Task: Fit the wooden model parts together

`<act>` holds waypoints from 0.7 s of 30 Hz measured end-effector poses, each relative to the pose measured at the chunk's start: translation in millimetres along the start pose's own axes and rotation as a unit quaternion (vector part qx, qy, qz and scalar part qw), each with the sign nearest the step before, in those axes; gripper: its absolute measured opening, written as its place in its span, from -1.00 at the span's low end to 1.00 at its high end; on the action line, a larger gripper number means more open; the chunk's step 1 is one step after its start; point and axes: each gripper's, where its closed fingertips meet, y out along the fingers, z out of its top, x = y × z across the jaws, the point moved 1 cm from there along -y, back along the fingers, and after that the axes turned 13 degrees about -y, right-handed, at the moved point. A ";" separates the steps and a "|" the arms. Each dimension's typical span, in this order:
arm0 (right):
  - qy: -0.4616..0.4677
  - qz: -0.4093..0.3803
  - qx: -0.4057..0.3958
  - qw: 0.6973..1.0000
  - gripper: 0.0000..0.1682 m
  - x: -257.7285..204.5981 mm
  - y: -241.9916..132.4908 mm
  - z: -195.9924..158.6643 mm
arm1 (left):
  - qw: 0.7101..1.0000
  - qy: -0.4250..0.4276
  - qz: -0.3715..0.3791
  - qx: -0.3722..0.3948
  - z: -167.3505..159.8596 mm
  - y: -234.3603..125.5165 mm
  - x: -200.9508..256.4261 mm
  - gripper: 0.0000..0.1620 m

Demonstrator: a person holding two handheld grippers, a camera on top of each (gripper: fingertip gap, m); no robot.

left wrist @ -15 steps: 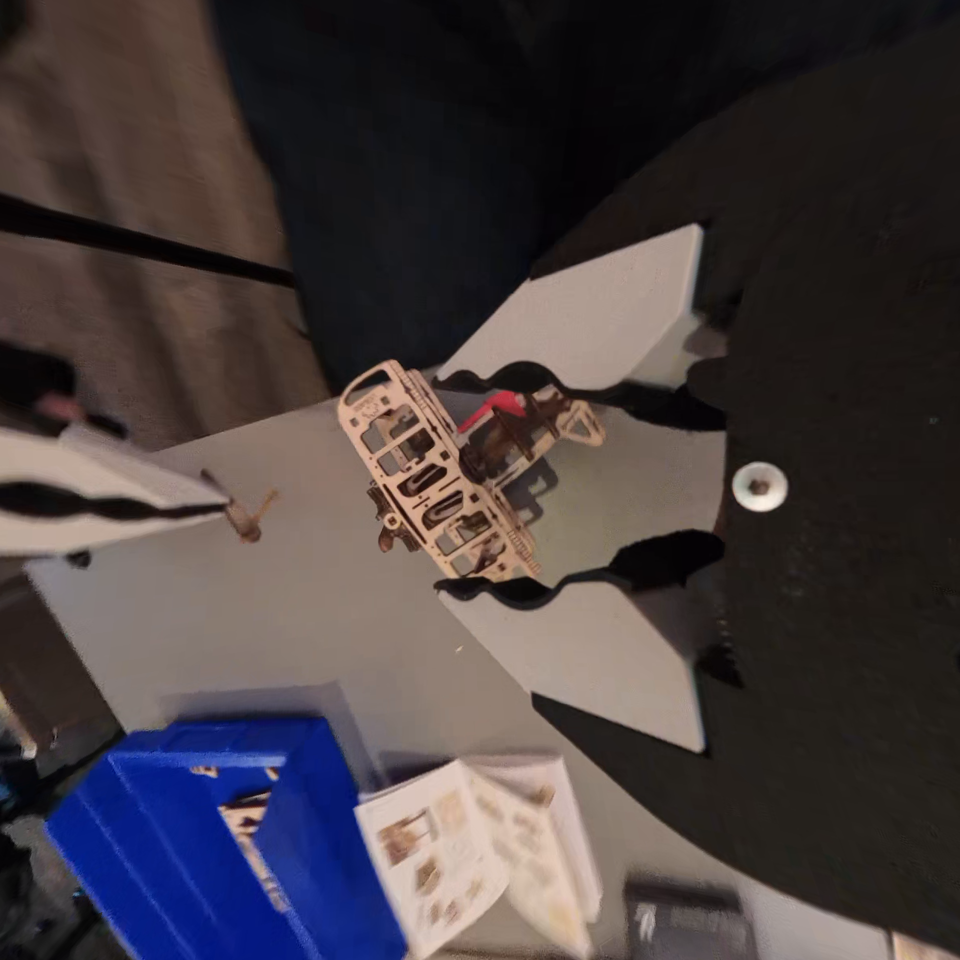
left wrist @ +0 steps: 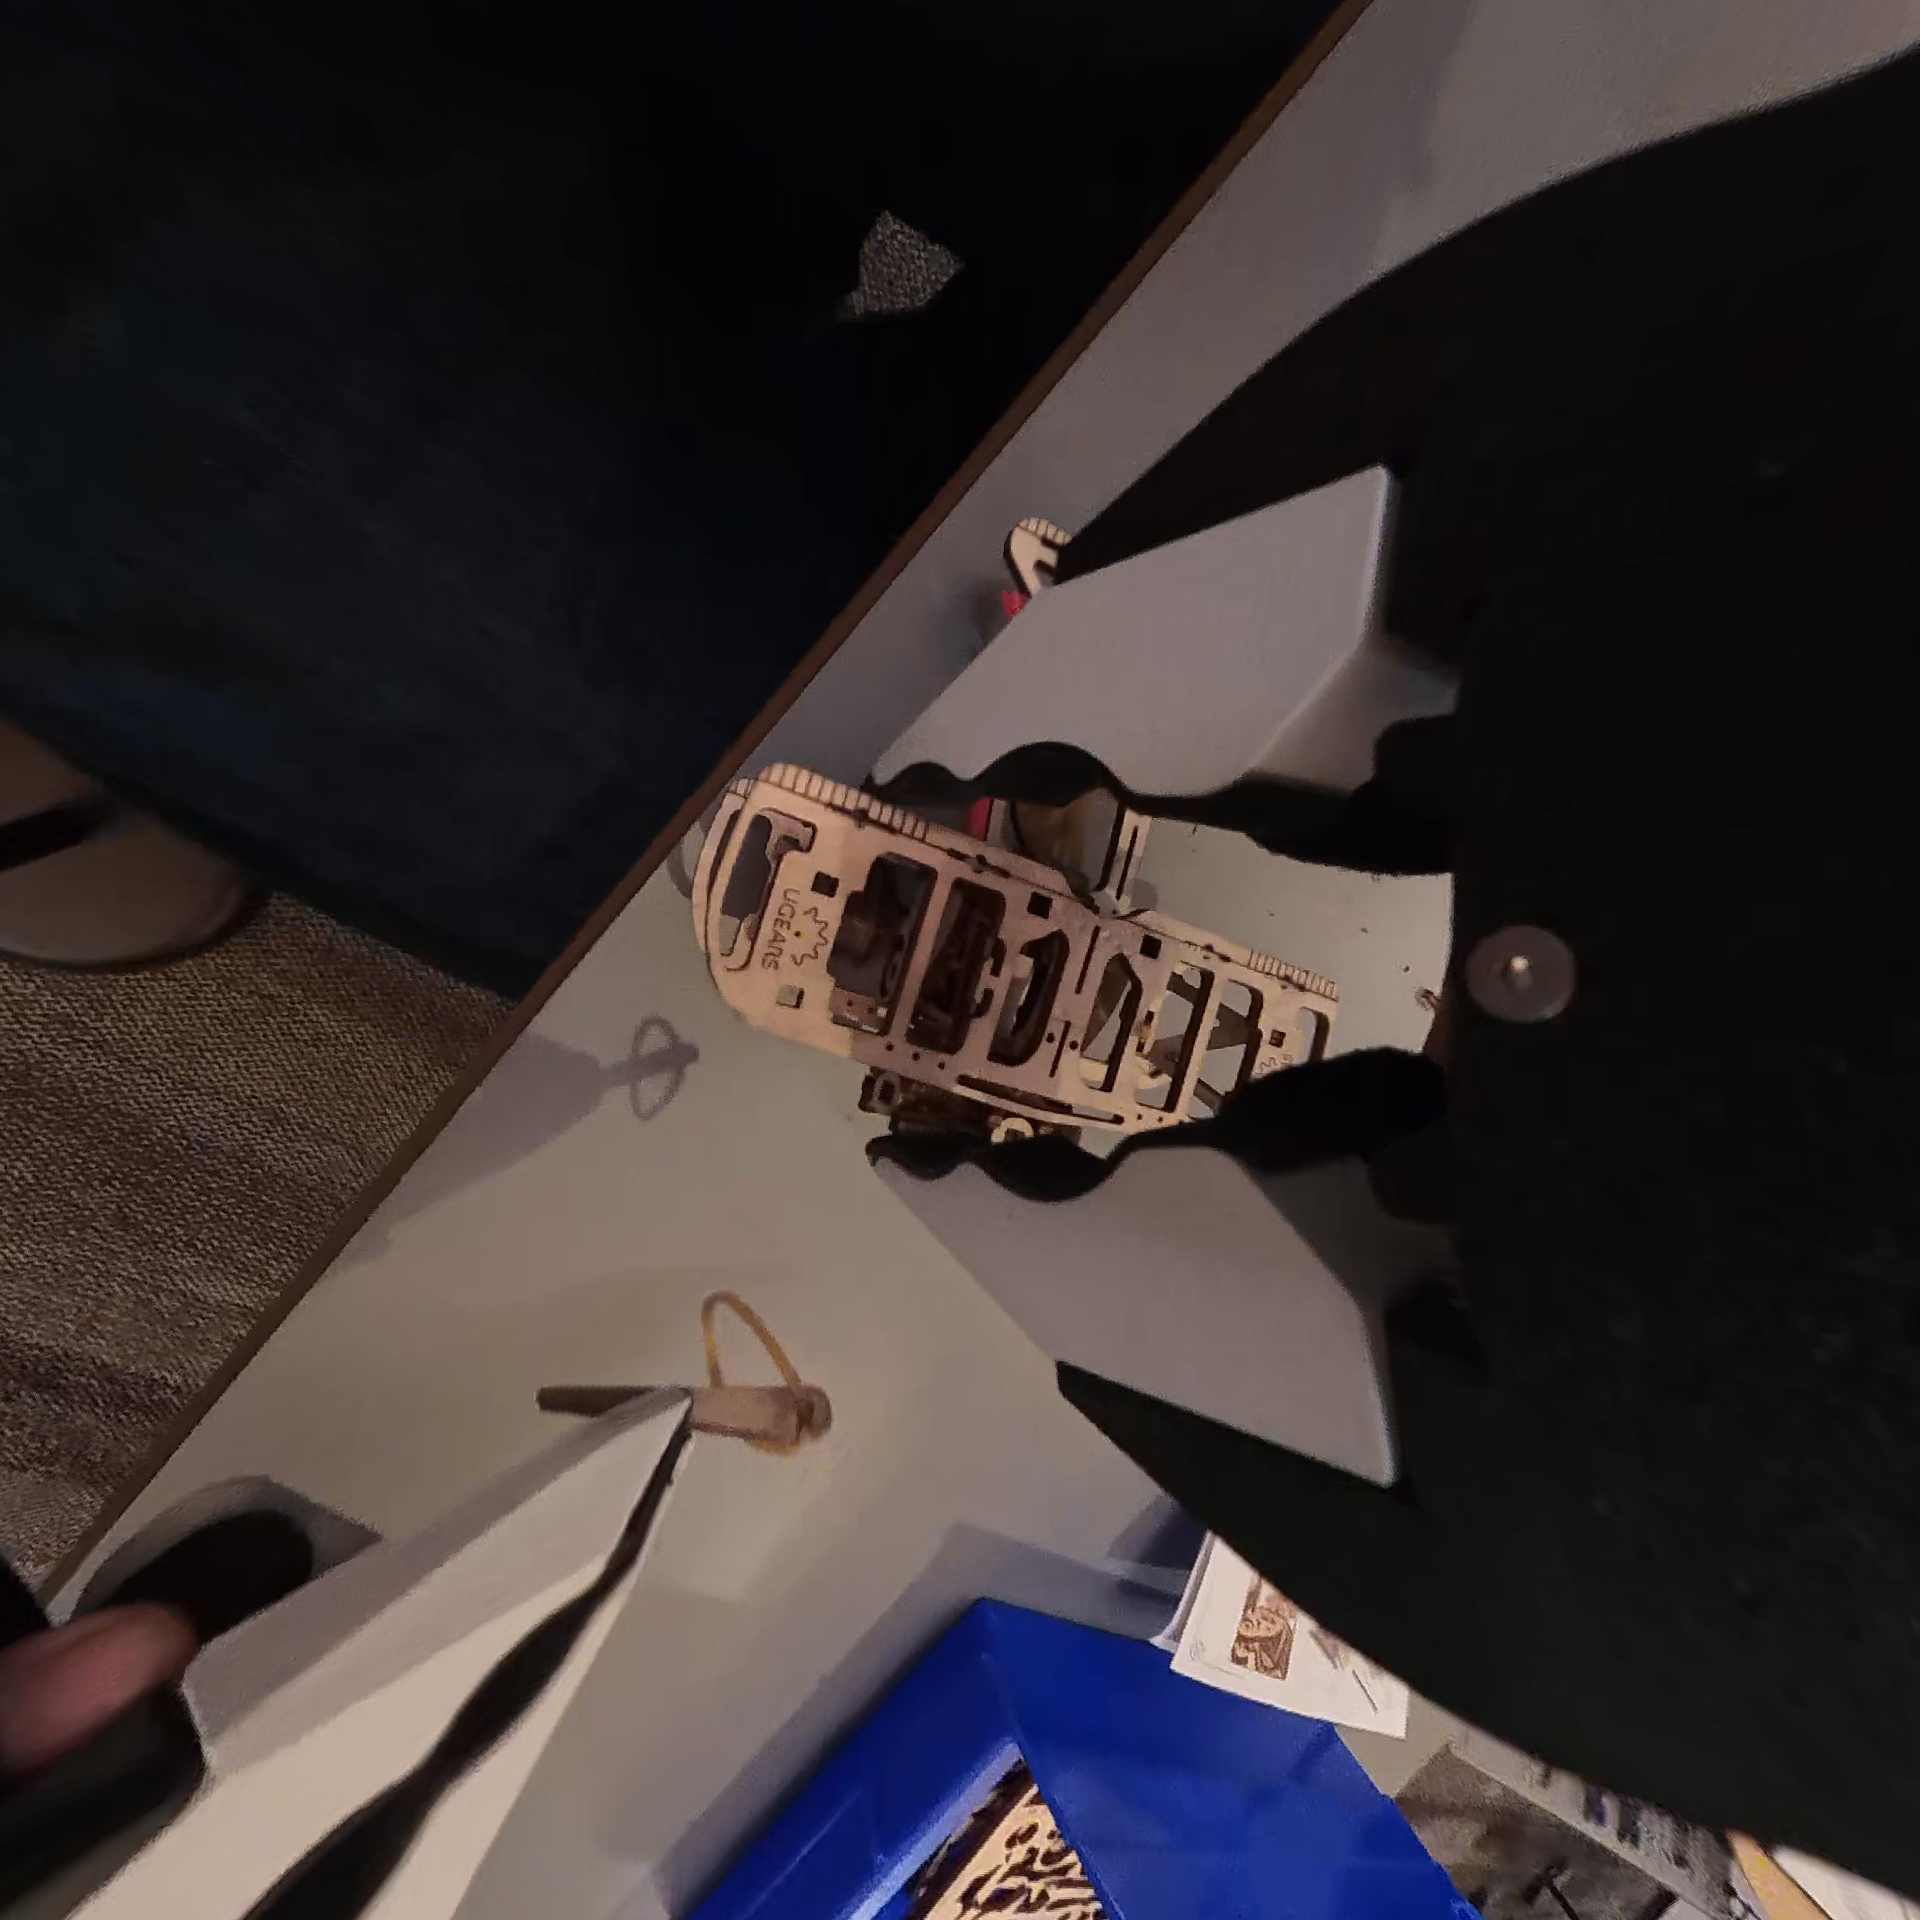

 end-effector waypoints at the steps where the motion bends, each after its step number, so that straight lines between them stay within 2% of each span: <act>1: 0.001 0.003 -0.002 1.000 -0.98 -0.5 1.3 -1.5 | 1.000 0.000 0.000 0.002 0.0 0.6 -0.2 -0.26; 10: 0.011 0.006 -0.009 1.000 -0.98 -0.9 5.8 -6.3 | 1.000 0.015 0.006 -0.015 -8.4 -1.2 -2.9 -0.04; 15: 0.009 0.005 -0.008 1.000 -0.98 -1.1 6.6 -5.6 | 0.998 0.053 0.011 -0.018 -5.2 9.9 -1.3 -0.13; 21: 0.016 0.004 -0.003 1.000 -0.99 2.1 4.1 -7.8 | 0.997 0.060 0.049 0.007 -3.8 3.9 -8.6 -0.46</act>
